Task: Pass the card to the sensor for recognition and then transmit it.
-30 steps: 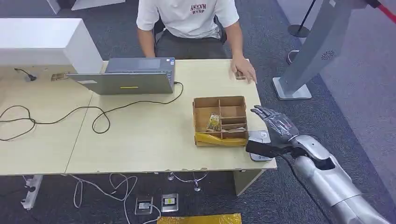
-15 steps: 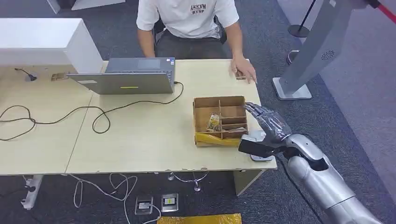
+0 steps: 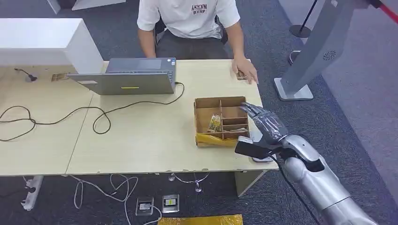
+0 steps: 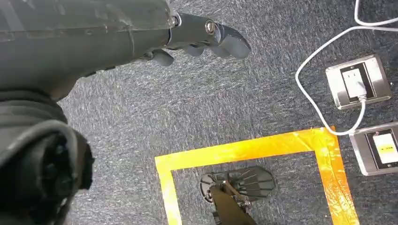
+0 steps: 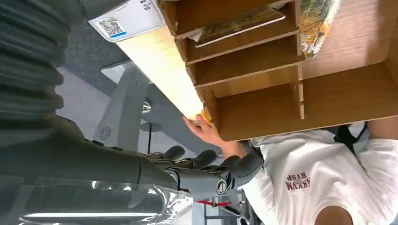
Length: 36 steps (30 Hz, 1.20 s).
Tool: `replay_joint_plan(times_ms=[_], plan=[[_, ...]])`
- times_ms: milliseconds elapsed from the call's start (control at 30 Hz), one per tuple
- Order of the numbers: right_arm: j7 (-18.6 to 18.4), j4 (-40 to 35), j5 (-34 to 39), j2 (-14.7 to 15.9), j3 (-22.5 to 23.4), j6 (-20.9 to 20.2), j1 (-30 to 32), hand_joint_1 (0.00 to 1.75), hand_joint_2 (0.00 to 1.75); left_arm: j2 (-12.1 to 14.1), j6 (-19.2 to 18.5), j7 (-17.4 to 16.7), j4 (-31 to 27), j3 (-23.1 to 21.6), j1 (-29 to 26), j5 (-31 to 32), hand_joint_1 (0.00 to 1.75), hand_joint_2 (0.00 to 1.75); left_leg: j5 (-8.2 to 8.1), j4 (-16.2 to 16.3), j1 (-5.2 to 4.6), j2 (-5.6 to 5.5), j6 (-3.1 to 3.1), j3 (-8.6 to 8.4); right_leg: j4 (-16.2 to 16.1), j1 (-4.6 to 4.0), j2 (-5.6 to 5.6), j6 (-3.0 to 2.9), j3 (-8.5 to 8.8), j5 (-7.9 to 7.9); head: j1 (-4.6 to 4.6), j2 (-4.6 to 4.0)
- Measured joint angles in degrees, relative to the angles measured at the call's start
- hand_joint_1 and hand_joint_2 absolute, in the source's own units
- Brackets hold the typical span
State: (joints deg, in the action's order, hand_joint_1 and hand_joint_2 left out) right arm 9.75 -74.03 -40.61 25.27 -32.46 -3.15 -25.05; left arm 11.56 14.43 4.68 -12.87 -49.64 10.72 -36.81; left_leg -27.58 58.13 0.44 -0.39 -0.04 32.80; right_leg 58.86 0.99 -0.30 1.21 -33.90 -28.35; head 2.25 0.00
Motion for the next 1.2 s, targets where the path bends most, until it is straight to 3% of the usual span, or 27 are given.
replay_joint_plan(times_ms=[367, 1200], plan=[[3.6, 7.0, -1.6, -3.2, -0.1, 5.0, -1.1, 0.0, 1.75, -0.1, -0.1, -0.4, 0.0, -0.2, 0.9, 1.5, 0.0, 0.0, 0.0, 0.0, 0.0, -0.02, 0.0, 0.0, 0.0, 0.0, -0.03, 0.0, 0.0, 0.0, 0.0, 0.0], [3.6, 12.3, -2.4, -5.8, -0.2, 5.2, -3.7, 0.0, 1.75, -0.3, -0.1, -1.1, 0.0, -1.0, 2.2, 2.4, 0.0, 0.0, 0.0, 0.0, 0.0, -0.01, 0.0, 0.0, 0.0, 0.0, 0.0, 0.0, 0.0, 0.0, 0.0, 0.0]])
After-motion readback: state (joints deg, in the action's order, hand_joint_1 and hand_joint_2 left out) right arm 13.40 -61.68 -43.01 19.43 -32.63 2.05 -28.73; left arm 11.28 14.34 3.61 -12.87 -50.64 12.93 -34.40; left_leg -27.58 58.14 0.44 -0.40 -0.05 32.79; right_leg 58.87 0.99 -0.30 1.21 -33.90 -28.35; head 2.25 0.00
